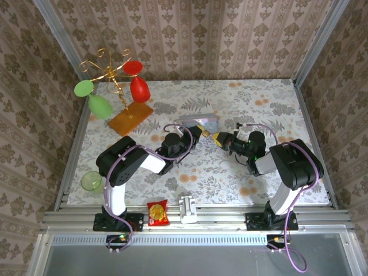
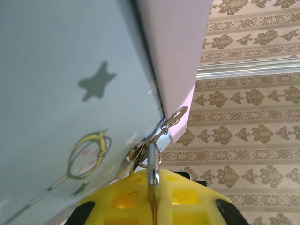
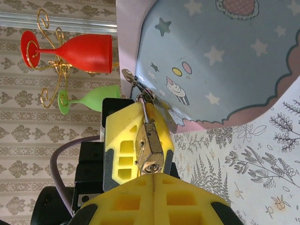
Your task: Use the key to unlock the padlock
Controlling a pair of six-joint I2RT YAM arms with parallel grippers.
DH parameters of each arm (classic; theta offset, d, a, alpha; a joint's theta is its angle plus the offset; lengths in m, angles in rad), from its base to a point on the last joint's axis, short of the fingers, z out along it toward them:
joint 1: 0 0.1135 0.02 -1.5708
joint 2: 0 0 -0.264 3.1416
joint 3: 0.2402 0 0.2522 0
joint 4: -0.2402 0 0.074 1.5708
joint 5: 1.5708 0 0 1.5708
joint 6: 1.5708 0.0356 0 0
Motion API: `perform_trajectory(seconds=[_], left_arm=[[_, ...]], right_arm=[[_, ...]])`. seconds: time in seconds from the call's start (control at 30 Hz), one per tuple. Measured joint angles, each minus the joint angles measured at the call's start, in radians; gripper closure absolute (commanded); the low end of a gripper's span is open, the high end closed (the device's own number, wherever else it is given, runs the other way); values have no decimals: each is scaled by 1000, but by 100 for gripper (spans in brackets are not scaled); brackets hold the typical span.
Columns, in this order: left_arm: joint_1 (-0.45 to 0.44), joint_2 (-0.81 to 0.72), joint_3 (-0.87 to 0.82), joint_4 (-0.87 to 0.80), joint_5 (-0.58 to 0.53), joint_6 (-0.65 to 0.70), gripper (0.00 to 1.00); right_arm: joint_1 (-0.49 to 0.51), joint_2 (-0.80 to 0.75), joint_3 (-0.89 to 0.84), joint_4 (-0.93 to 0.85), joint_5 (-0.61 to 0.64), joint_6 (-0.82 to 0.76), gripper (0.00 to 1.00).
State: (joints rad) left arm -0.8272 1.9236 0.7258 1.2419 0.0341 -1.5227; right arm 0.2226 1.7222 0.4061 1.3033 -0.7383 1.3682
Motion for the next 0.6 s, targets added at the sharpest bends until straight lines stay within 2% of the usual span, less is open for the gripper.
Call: perform_trajectory(seconds=[0.6], left_arm=[[-16, 0, 22, -31, -8, -37, 100]], right_arm=[[-4, 32, 20, 26, 1, 0, 100]])
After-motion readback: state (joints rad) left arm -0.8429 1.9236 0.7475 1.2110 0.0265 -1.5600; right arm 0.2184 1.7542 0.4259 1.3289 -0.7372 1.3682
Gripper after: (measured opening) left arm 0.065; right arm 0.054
